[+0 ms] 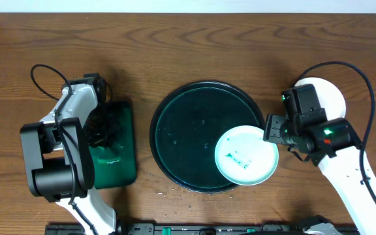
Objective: Clean dirty plates on tray and stack at the side
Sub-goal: 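Move the right gripper to the remaining plate's right rim, then grasp the remaining white plate rim with the right gripper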
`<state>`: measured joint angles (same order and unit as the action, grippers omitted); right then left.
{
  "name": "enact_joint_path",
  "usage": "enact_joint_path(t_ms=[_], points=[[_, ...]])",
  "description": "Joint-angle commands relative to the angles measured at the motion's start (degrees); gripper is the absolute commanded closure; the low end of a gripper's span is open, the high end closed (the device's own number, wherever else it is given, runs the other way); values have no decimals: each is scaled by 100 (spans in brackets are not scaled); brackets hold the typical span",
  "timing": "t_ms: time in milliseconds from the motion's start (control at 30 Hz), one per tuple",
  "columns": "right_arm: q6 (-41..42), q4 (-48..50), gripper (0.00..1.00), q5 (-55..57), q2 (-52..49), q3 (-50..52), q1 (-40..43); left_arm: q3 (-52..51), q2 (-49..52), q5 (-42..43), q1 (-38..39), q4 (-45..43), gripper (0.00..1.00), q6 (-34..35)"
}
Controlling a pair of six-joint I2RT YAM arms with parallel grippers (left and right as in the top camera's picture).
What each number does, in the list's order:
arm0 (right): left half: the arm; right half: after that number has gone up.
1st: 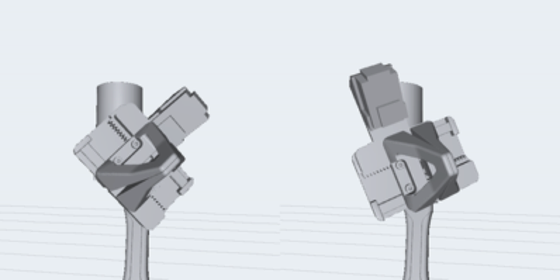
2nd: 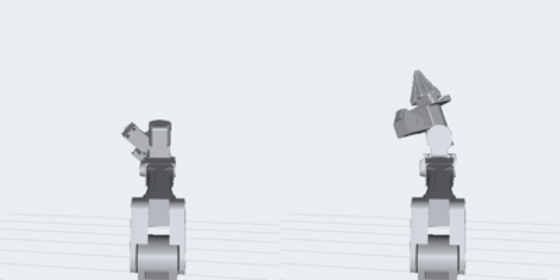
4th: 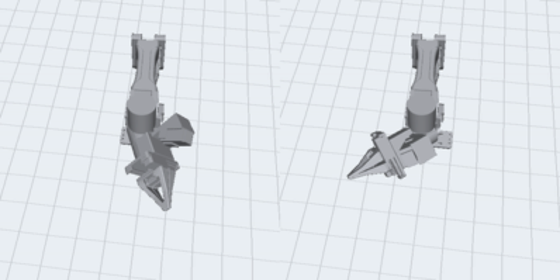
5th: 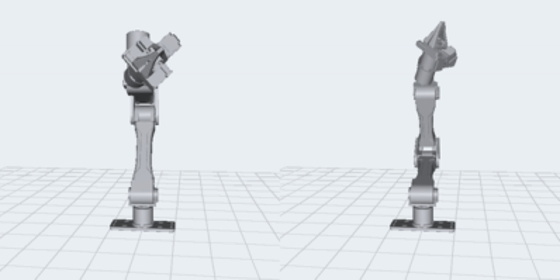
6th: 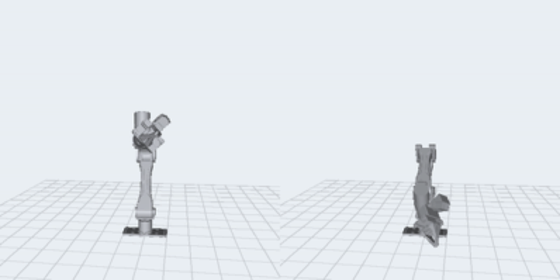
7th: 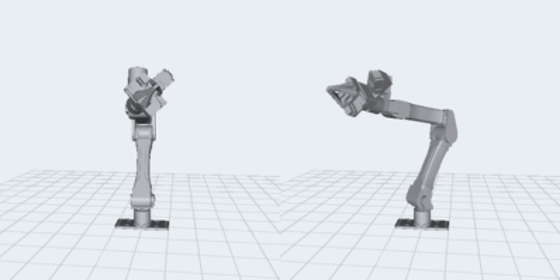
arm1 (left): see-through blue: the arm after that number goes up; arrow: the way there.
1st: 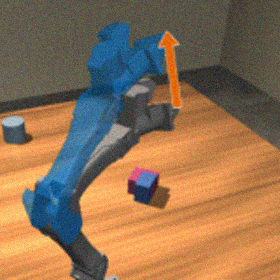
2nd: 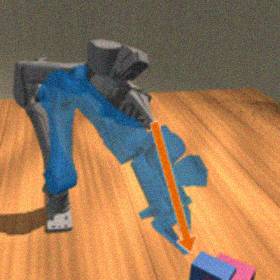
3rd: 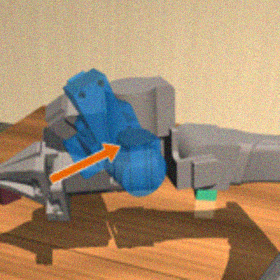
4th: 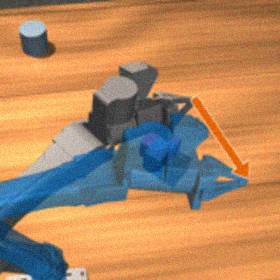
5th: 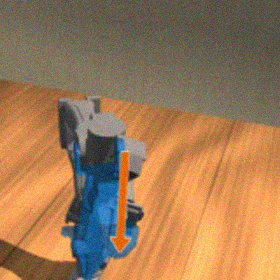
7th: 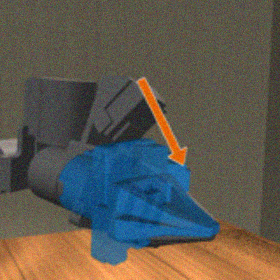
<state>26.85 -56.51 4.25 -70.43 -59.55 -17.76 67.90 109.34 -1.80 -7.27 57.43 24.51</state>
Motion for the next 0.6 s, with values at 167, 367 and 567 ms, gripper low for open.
enact_joint_path(t_ms=[167, 367, 567], points=[[7, -52, 32, -24, -138, -55, -74, 297, -431, 138, 111, -267, 89, -160], [-57, -59, 32, -26, -138, -55, -74, 297, -435, 280, 114, -509, 78, -535], [-125, -103, 32, -24, -138, -55, -74, 295, -435, 330, 114, -420, 72, -573]])
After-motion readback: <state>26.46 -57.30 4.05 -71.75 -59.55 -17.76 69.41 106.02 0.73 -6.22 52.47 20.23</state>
